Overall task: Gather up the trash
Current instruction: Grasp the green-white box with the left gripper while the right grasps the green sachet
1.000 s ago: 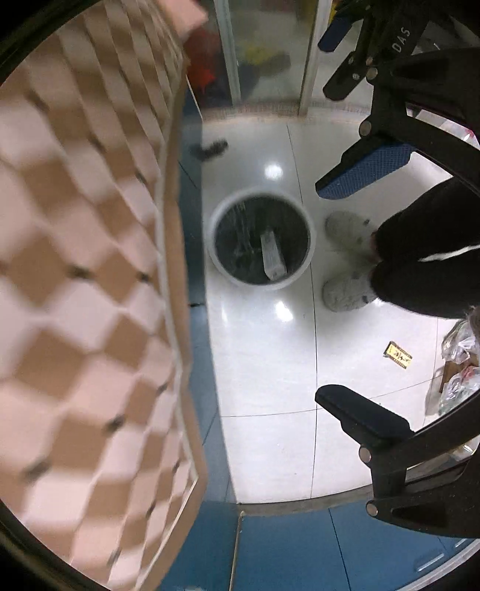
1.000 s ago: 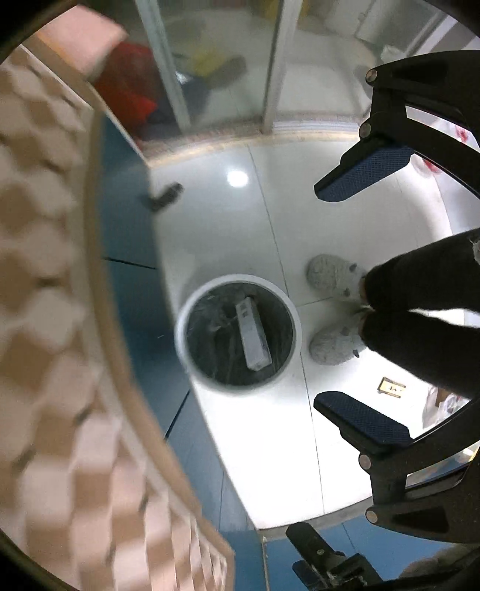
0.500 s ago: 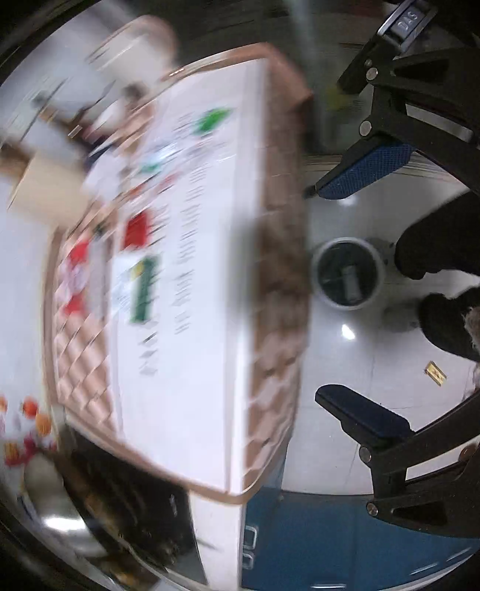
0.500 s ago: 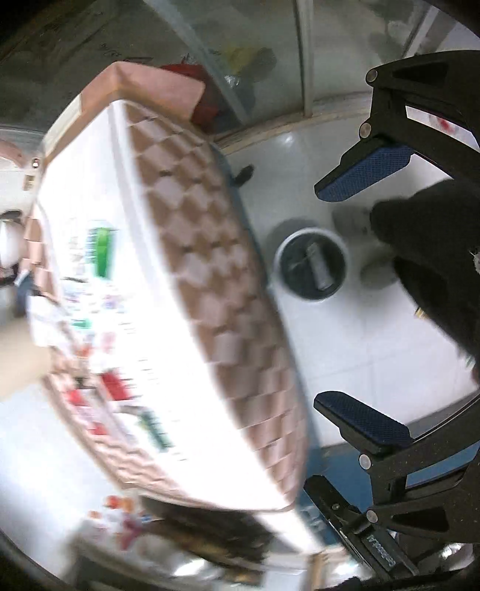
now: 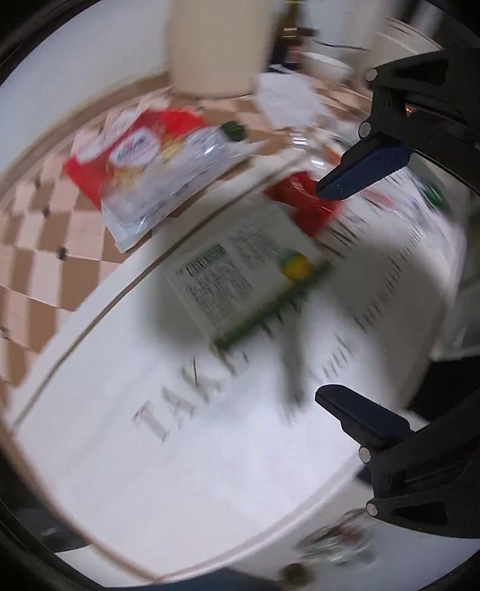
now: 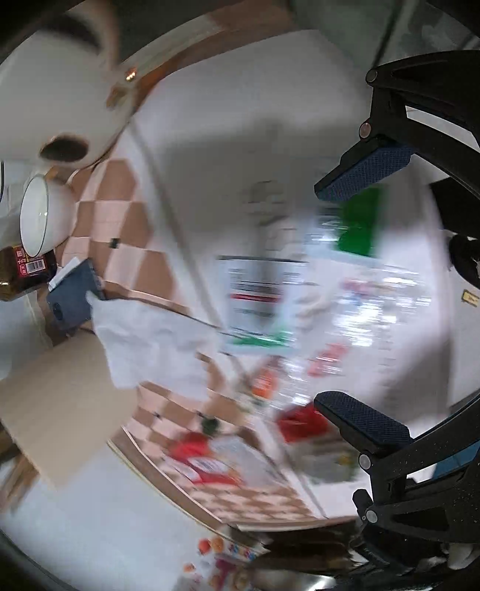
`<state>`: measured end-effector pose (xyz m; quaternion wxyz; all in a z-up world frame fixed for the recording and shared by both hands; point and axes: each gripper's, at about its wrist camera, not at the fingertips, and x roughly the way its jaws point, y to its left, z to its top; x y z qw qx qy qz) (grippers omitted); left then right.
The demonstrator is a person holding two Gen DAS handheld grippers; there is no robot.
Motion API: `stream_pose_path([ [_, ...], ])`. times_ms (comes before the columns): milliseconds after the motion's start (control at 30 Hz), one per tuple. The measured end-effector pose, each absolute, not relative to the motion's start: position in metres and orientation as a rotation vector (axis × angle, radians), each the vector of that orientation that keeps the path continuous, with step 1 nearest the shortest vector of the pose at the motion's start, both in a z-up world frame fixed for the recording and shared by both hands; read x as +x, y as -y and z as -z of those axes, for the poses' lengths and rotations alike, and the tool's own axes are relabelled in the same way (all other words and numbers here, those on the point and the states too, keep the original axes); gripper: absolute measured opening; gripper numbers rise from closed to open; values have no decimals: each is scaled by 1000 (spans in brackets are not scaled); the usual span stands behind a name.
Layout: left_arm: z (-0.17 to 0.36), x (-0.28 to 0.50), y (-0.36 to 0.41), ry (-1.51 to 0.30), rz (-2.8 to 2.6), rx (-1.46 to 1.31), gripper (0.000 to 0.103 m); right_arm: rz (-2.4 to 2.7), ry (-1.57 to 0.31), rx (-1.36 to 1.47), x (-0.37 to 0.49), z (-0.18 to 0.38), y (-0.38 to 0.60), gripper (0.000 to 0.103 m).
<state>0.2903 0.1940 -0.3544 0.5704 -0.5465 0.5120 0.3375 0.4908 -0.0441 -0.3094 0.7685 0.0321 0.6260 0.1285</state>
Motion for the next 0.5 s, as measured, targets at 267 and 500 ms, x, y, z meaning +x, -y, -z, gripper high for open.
stream_pose_path([
  [267,373,337,-202,-1251,-928,-1086,78,-310,-1406,35,558,344,27,103],
  [500,360,339,-133,-1394,-756,-389,77,-384,-1482,-55,549,378,12,90],
])
